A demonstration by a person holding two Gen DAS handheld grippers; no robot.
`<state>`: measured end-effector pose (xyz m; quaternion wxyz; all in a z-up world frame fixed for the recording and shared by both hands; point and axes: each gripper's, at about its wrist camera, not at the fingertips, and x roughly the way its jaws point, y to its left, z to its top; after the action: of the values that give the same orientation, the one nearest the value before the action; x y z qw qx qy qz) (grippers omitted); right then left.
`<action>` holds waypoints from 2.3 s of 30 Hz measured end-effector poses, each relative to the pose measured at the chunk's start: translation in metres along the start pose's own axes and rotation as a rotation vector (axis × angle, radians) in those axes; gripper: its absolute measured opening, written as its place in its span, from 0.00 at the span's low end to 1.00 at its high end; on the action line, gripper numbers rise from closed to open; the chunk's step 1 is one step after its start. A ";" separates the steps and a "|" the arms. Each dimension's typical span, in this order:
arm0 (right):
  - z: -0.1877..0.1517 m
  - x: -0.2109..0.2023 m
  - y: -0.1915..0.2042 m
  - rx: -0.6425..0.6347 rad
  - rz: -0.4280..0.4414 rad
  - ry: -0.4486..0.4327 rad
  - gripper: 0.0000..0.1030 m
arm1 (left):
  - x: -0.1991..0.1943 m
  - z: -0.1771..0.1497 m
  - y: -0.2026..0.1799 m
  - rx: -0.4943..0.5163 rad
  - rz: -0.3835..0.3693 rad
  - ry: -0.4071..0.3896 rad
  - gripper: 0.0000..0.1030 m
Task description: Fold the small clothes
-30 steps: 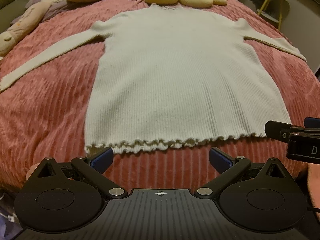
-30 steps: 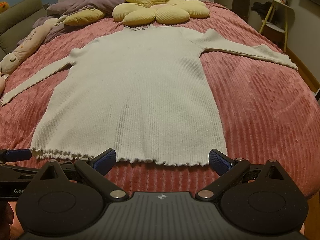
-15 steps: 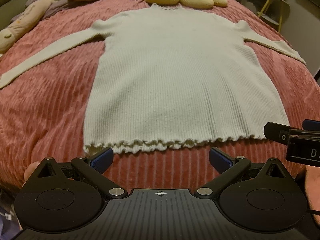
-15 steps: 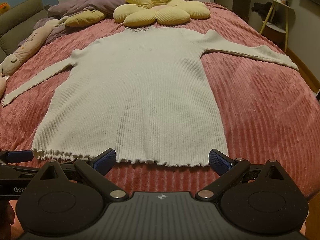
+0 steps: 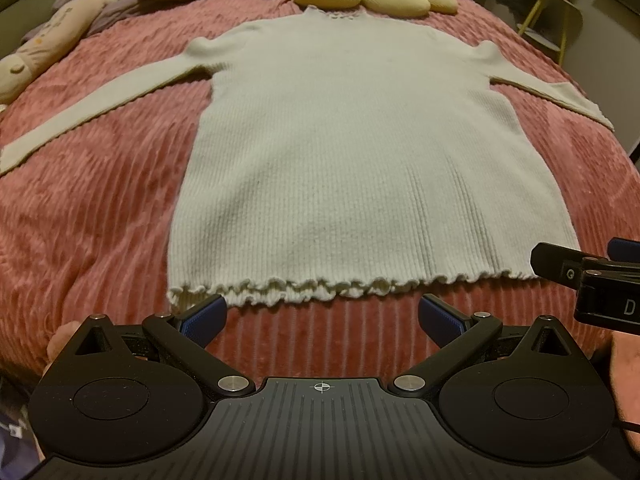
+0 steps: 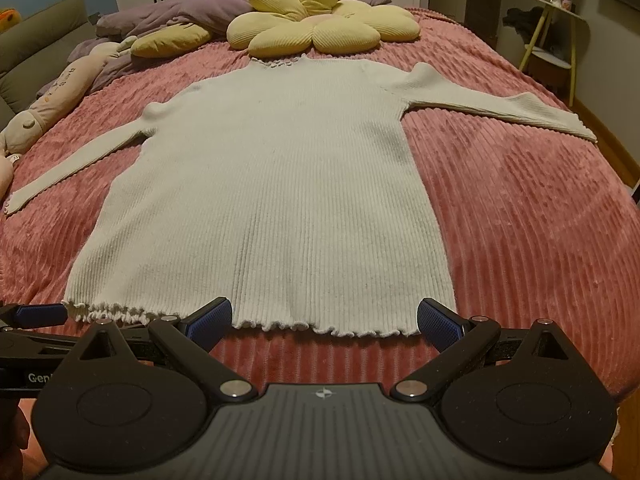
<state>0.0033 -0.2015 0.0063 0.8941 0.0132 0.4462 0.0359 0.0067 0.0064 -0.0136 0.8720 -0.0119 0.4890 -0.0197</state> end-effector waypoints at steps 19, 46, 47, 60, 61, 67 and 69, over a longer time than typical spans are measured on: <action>-0.005 -0.003 0.003 -0.060 0.026 -0.096 0.96 | 0.004 0.001 -0.001 0.001 -0.010 0.011 1.00; -0.003 0.023 -0.028 0.069 0.256 -0.082 0.96 | 0.032 0.014 0.000 0.001 -0.087 -0.013 1.00; -0.003 0.027 -0.031 0.077 0.273 -0.079 0.95 | 0.034 0.018 -0.002 0.000 -0.096 -0.009 1.00; 0.103 0.094 -0.219 0.468 0.070 -0.320 0.54 | 0.082 0.126 -0.028 0.050 -0.043 -0.164 1.00; 0.111 0.102 -0.243 0.536 0.050 -0.344 0.54 | 0.086 0.131 -0.029 0.034 -0.040 -0.162 1.00; 0.130 0.155 -0.351 0.878 -0.026 -0.370 0.54 | 0.114 0.148 -0.031 -0.029 -0.053 -0.138 1.00; 0.126 0.170 -0.375 0.963 -0.010 -0.370 0.54 | 0.121 0.152 -0.031 -0.037 -0.052 -0.136 1.00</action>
<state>0.2252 -0.5610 -0.0740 0.8507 0.4275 0.2465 -0.1809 0.1991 -0.0300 -0.0359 0.9021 -0.0417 0.4283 -0.0323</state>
